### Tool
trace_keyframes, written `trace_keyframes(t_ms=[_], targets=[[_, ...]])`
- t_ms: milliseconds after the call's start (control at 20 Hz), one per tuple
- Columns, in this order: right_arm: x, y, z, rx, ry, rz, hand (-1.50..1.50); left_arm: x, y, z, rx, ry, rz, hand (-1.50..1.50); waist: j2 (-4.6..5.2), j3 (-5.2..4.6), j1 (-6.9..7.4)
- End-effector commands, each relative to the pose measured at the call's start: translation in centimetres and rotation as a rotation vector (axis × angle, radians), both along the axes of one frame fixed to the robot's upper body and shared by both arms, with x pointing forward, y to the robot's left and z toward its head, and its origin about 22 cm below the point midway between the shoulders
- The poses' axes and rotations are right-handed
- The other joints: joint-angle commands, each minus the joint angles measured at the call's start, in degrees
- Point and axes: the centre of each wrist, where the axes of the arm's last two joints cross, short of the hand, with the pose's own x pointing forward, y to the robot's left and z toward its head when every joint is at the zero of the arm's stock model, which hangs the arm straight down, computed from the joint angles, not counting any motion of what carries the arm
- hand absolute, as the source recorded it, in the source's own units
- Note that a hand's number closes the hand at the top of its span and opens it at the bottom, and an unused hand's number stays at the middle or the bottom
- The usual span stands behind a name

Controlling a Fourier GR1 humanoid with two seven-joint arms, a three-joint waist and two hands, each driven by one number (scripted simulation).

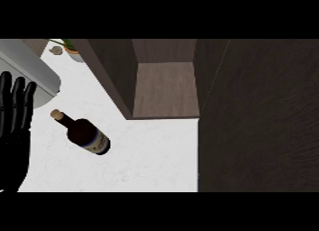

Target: Pick up the wine, place it into the cabinet and close the cabinet

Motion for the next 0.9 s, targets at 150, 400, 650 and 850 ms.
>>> trace_keyframes(t_ms=[150, 400, 650, 850], targets=[[-3.3, 0.2, 0.0, -0.008, -0.011, -0.024, -1.5, 1.7, 0.4, 1.3, 0.062, 0.001, -0.009, -1.5, 0.87, -1.83, 0.41], [-6.0, 1.5, 0.7, 0.109, 0.14, 0.209, -1.5, 1.0, -0.6, 1.9, -0.11, 0.228, -0.121, -1.5, 0.52, -1.79, 0.01], [-8.5, 3.0, 3.5, 0.096, 0.155, 0.243, -1.5, 0.3, -1.3, 5.6, -0.116, 0.256, -0.143, -1.5, 0.76, -1.83, 0.44], [-9.0, 3.2, 5.3, 0.098, 0.154, 0.246, -1.5, 0.0, -0.1, 8.4, -0.109, 0.232, -0.121, -1.5, 0.86, -1.84, 0.63]])
